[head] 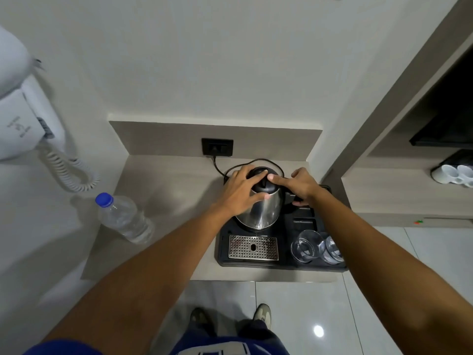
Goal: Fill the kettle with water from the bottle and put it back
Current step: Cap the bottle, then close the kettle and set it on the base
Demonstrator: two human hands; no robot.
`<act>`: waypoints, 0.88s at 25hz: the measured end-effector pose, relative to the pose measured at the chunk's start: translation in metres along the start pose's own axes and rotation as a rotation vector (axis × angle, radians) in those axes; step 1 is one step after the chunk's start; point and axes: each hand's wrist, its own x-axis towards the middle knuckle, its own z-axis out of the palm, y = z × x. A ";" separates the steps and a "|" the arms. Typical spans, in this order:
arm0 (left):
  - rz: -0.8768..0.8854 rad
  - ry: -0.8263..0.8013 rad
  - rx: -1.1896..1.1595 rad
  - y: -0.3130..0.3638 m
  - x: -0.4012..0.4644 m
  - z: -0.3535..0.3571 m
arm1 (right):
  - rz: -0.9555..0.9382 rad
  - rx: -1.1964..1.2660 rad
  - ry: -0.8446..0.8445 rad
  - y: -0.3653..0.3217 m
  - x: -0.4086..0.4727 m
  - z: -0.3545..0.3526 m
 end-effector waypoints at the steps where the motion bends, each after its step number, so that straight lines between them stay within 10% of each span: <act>1: -0.023 0.011 -0.001 0.001 -0.001 0.002 | -0.022 -0.004 -0.010 0.000 0.004 0.000; 8: -0.064 0.017 0.051 0.005 -0.004 0.005 | -0.099 0.381 -0.229 0.043 0.014 -0.025; 22: 0.000 0.008 0.336 0.004 -0.005 0.010 | -0.151 0.114 -0.271 0.034 0.018 -0.036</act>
